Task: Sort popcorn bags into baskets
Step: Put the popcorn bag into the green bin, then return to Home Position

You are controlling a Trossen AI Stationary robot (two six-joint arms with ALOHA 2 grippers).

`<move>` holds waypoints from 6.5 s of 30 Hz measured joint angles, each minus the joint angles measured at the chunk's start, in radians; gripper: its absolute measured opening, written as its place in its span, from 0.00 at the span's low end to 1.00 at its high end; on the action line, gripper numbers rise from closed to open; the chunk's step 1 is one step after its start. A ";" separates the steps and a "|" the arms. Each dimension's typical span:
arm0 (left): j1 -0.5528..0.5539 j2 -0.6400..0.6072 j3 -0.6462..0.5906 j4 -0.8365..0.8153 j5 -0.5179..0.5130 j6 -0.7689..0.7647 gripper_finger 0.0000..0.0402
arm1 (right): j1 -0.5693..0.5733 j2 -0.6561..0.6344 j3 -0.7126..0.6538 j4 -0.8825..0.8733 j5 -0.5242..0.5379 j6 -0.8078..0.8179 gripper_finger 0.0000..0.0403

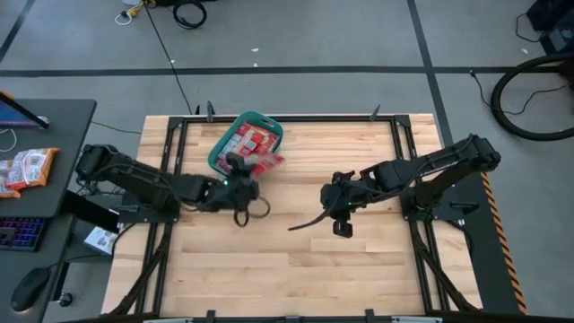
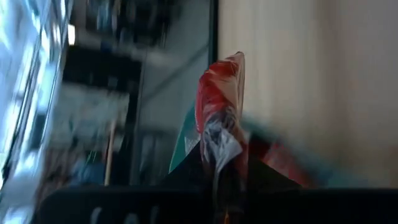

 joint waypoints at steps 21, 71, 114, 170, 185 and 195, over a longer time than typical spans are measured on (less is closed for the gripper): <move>0.468 0.010 -0.003 -0.004 0.216 0.276 0.08 | 0.019 0.033 0.000 0.022 0.018 -0.006 0.25; 0.235 -0.858 -0.505 0.137 0.843 -0.692 0.31 | -0.001 -0.418 -0.733 0.729 0.104 -0.009 0.25; 0.234 -1.347 -0.742 0.150 0.700 -0.460 0.02 | -0.177 -1.153 -1.255 1.134 0.202 -0.263 0.19; 0.234 -1.344 -0.742 0.171 0.772 -0.457 0.06 | -0.177 -1.180 -1.255 1.160 0.278 -0.139 0.18; 0.234 -1.344 -0.742 0.171 0.772 -0.457 0.06 | -0.177 -1.180 -1.255 1.160 0.278 -0.138 0.18; 0.234 -1.344 -0.742 0.171 0.772 -0.457 0.06 | -0.177 -1.180 -1.255 1.160 0.278 -0.139 0.18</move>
